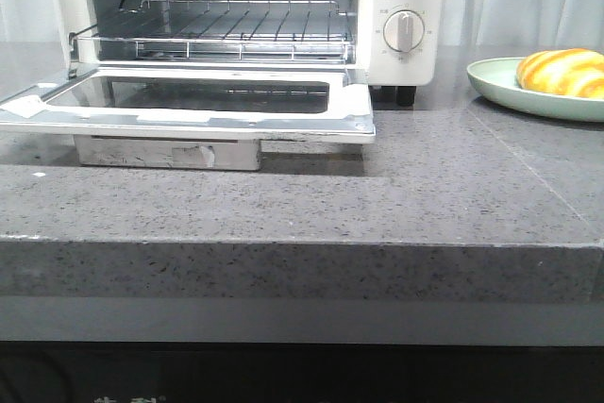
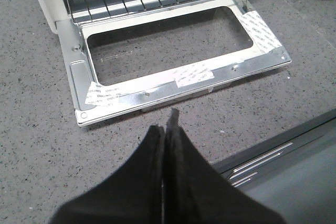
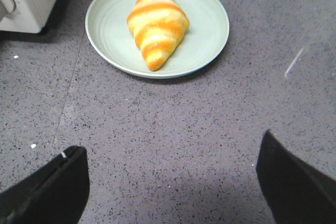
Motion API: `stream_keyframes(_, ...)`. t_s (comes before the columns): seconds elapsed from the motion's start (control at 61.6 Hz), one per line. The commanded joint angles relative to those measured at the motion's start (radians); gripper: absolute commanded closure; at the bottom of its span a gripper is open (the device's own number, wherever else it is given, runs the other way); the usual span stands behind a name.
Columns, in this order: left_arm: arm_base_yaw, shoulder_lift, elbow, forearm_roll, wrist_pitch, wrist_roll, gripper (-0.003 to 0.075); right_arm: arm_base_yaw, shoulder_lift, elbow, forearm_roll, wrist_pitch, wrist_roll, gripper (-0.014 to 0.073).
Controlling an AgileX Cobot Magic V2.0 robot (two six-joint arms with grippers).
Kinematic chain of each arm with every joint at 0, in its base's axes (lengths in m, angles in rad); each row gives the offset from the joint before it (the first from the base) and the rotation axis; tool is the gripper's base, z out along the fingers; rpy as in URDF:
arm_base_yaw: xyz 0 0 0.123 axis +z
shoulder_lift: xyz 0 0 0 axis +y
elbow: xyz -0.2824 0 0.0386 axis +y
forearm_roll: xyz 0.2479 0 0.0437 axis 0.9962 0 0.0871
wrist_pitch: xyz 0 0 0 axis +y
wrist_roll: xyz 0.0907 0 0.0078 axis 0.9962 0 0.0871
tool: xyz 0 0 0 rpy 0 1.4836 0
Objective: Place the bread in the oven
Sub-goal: 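Lower the right gripper onto the croissant on the green plate and grasp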
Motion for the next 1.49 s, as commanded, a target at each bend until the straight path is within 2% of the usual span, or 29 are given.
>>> stream_keyframes(0.0, -0.003, -0.007, -0.021, 0.007, -0.07, -0.009, 0.0738, -0.006, 0.085, -0.1, -0.013, -0.015, 0.003, -0.006)
stream_keyframes(0.503, -0.003, -0.007, -0.021, 0.007, -0.07, -0.009, 0.0738, -0.008, 0.612, -0.545, -0.027, 0.186, 0.003, -0.006)
stream_keyframes(0.746, -0.003, -0.007, -0.021, 0.007, -0.07, -0.009, 0.0738, -0.008, 0.809, -0.702, -0.026, 0.296, -0.006, -0.006)
stream_keyframes(0.989, -0.003, -0.007, -0.021, 0.007, -0.07, -0.009, 0.0738, -0.008, 0.943, -0.798, 0.004, 0.353, -0.022, -0.006)
stream_keyframes(1.476, -0.003, -0.007, -0.021, 0.007, -0.067, -0.009, 0.0738, -0.008, 1.064, -0.85, 0.029, 0.294, -0.025, -0.006)
